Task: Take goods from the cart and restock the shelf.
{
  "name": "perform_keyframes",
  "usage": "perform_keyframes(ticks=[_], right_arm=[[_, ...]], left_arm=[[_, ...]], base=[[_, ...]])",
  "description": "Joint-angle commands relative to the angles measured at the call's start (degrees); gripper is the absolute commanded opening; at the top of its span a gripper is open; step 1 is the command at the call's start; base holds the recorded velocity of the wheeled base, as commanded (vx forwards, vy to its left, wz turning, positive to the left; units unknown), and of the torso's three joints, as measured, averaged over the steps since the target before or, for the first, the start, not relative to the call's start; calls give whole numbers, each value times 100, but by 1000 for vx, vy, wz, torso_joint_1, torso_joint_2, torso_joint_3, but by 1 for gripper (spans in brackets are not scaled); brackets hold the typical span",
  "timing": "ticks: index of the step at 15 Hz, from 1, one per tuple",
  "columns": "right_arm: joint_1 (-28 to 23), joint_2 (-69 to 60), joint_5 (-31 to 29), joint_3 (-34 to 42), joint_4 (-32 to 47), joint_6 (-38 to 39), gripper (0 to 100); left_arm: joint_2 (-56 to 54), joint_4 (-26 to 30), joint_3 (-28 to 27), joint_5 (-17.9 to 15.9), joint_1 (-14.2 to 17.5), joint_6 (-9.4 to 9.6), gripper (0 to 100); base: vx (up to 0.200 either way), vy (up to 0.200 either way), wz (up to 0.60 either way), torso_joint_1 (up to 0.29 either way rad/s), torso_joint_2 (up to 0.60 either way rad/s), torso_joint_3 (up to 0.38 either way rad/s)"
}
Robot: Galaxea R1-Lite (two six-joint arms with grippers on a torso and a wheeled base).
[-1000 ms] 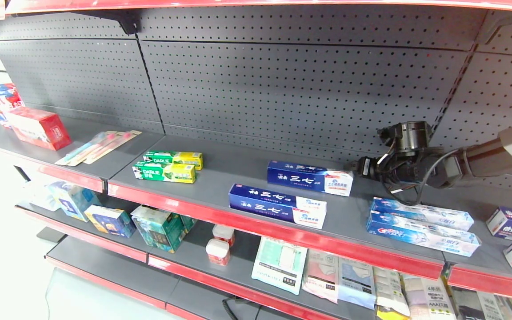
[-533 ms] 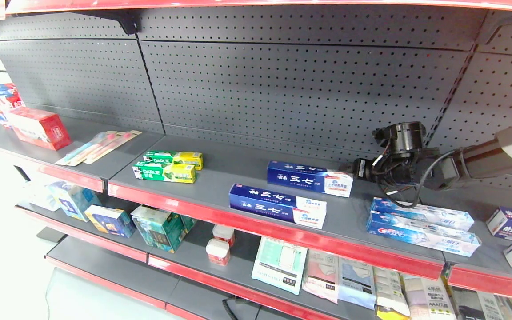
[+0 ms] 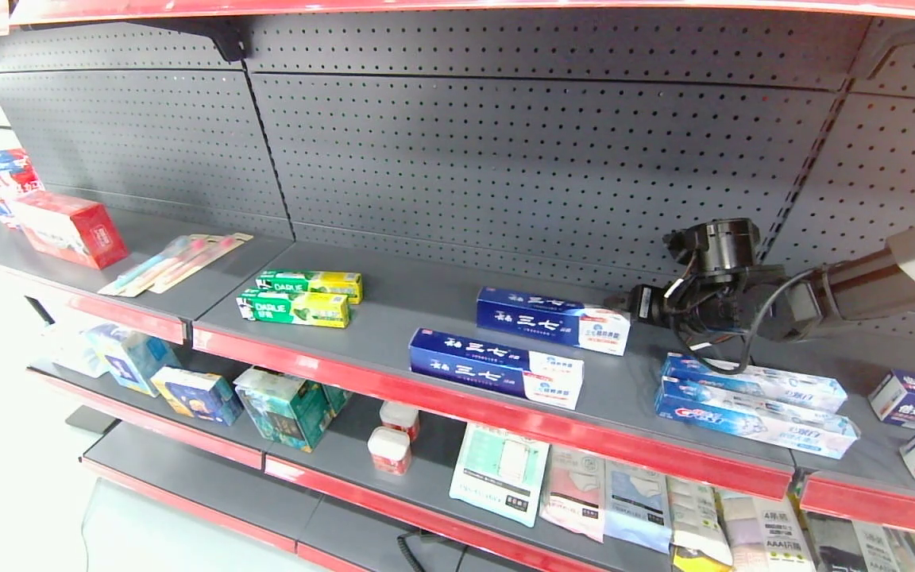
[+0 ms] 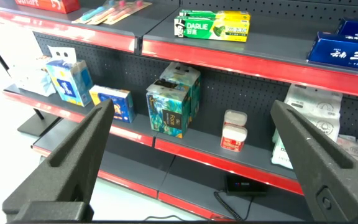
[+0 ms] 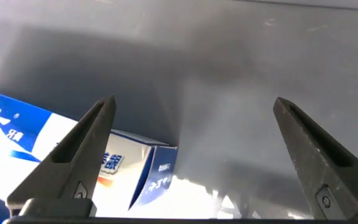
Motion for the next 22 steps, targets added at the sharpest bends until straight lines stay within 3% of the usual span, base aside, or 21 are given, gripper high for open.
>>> perform_keyframes(ticks=[1, 11, 18, 22], right_arm=[[36, -10, 1, 10, -2, 4, 100], [150, -45, 1, 37, -2, 21, 100], [-78, -300, 36, 37, -2, -5, 100], [-113, -810, 80, 546, -2, -5, 100]], left_arm=[[9, -1, 0, 3, 2, -1, 100], [0, -1, 0, 3, 2, 8, 100], [0, -1, 0, 3, 2, -1, 100], [9, -1, 0, 3, 2, -1, 100]], base=[[0, 0, 0, 0, 0, 0], [0, 0, 0, 0, 0, 0], [0, 0, 0, 0, 0, 0], [0, 0, 0, 0, 0, 0]])
